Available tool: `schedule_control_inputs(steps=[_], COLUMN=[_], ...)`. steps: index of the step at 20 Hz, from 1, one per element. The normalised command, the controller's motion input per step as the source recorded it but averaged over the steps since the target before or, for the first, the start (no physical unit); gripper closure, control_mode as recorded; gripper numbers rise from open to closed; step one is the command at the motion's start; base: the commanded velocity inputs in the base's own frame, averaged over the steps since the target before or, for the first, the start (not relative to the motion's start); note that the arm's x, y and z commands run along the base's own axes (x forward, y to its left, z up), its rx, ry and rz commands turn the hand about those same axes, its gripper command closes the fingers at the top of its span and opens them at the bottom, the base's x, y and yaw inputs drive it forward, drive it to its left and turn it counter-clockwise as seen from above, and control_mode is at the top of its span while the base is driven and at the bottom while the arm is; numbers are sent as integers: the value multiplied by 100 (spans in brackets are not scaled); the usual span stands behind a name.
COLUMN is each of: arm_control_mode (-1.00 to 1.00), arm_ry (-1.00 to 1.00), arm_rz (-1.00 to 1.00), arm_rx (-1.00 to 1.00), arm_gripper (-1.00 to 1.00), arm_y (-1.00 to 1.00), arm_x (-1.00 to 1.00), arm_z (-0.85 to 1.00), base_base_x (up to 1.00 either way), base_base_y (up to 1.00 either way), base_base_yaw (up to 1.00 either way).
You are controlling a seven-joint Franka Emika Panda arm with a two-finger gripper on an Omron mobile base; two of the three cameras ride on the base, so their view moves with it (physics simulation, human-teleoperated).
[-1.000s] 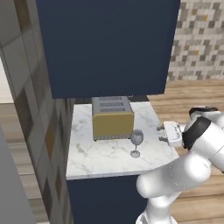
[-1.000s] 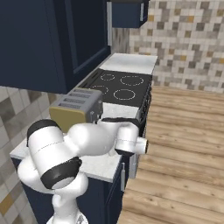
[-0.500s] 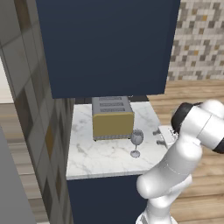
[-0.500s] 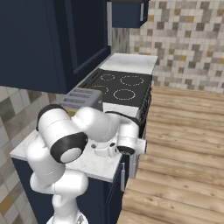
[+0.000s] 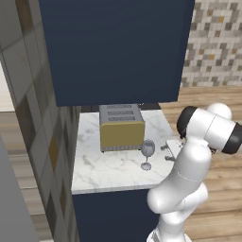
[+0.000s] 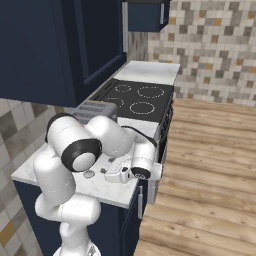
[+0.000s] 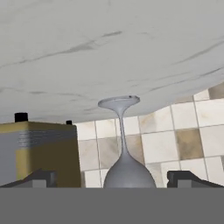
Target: Retrieve the wine glasses from the counter and place one next to each plate.
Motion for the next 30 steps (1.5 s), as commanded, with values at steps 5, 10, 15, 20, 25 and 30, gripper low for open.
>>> schedule_control_inputs(steps=[5,10,15,20,25,30], arm_control_mode=[-100,-100,-100,-100,-100,-100], arm_ry=[0,0,0,6,7,7], arm_rz=[0,0,0,0,0,0], arm_rx=[0,0,0,0,0,0], arm_gripper=[-100,-100,-100,-100,-100,-100], arm_y=[34,7,9,2,6,22], arm_x=[0,-1,-16,-2,0,-5], arm_z=[-7,0,0,-2,-6,-14], base_base_x=[0,0,0,0,0,0], base_base_y=[0,0,0,0,0,0], base_base_yaw=[0,0,0,0,0,0])
